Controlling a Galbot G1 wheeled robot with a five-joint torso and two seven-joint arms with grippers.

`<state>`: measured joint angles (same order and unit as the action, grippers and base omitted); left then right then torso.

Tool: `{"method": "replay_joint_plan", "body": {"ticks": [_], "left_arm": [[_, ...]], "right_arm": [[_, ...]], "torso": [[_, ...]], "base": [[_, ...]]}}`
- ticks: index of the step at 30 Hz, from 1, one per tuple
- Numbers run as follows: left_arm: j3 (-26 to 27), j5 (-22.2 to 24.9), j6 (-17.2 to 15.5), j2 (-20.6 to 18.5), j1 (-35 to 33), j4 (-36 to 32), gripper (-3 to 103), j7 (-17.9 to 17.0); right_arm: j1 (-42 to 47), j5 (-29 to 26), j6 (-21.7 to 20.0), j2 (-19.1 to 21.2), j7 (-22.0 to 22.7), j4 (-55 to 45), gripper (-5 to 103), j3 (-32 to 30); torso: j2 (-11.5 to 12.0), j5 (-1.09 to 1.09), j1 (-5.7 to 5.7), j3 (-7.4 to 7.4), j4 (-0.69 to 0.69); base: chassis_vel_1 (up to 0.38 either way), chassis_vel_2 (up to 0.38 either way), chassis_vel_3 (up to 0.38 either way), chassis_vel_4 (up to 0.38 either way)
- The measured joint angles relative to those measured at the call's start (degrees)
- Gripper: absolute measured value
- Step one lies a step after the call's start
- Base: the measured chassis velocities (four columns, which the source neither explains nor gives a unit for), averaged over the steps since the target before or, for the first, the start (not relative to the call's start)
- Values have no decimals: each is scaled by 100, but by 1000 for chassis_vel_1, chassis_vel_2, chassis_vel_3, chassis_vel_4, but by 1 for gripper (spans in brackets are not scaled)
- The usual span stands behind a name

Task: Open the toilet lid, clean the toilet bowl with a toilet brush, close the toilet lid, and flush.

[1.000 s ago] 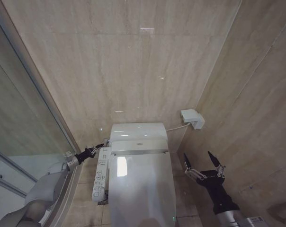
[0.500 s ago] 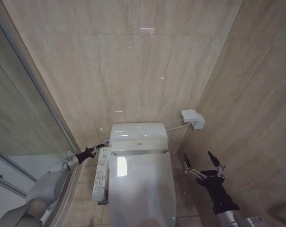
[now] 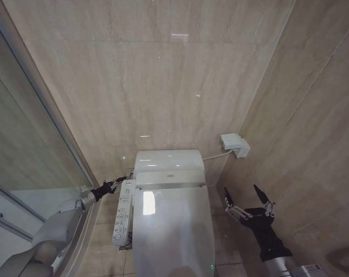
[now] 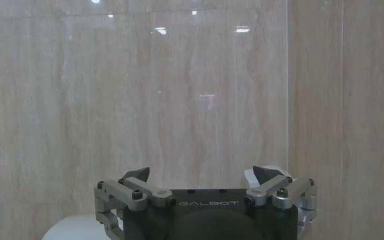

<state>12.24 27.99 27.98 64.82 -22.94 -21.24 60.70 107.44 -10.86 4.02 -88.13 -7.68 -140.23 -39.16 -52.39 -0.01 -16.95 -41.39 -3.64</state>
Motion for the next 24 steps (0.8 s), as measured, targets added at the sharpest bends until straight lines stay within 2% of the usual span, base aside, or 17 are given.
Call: {"method": "replay_joint_plan", "body": {"ticks": [24], "left_arm": [[135,-119,-146,235,115,319,0,-49]], "right_arm": [[0,0,0,0,0,0,100,0]], "torso": [[0,1,0,0,1]], "base": [[0,0,0,0]]}}
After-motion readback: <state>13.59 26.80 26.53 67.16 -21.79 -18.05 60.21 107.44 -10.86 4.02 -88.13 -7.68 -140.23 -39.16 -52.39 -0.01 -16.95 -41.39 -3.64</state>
